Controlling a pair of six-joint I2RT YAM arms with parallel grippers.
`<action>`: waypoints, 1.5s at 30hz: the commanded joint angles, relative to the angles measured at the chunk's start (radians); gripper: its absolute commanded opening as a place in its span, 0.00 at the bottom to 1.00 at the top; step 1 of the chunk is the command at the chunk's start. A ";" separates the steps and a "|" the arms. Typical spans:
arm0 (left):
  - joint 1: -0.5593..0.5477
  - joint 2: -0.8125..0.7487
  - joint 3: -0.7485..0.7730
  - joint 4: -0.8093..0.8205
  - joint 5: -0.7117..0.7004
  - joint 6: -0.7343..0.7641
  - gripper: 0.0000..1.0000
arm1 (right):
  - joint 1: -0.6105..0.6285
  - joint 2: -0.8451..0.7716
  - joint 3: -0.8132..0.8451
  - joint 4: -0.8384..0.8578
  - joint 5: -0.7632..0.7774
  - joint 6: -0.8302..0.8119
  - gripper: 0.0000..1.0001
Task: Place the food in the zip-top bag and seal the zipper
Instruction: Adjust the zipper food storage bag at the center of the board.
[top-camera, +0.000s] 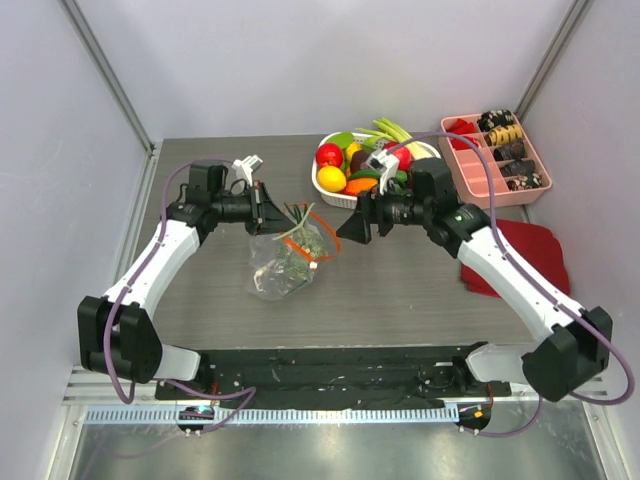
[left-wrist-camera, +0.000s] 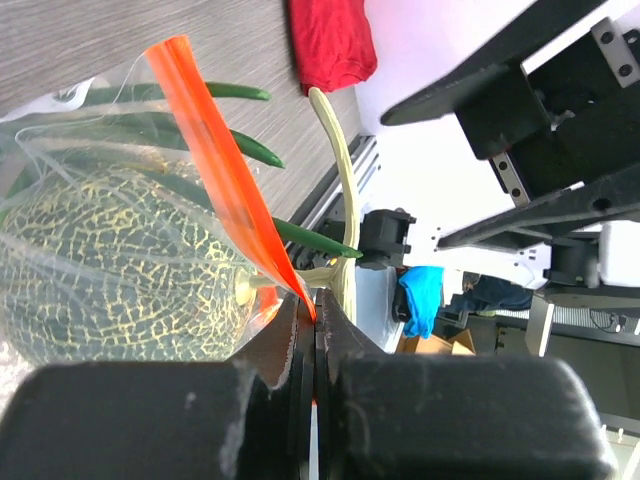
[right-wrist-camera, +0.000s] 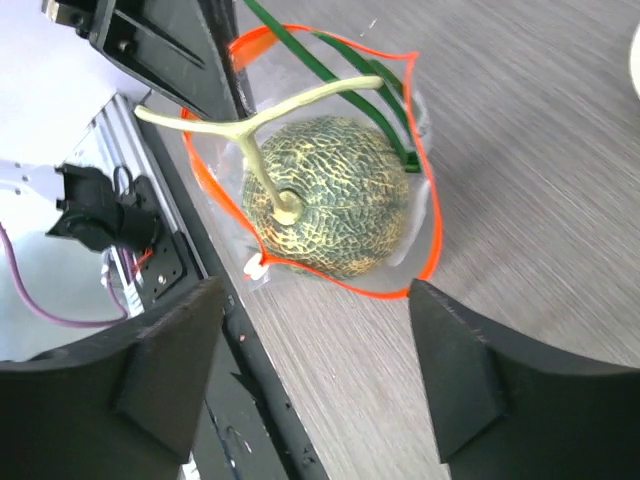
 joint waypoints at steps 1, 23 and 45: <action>0.005 -0.020 0.009 0.069 0.048 -0.022 0.00 | -0.021 -0.008 -0.104 0.043 0.061 0.079 0.74; 0.005 -0.078 0.008 0.005 0.037 0.018 0.00 | -0.023 0.234 -0.153 0.337 -0.022 0.323 0.58; -0.177 -0.115 0.417 -0.820 -0.577 0.553 0.00 | 0.084 0.017 -0.037 0.178 -0.103 0.492 0.01</action>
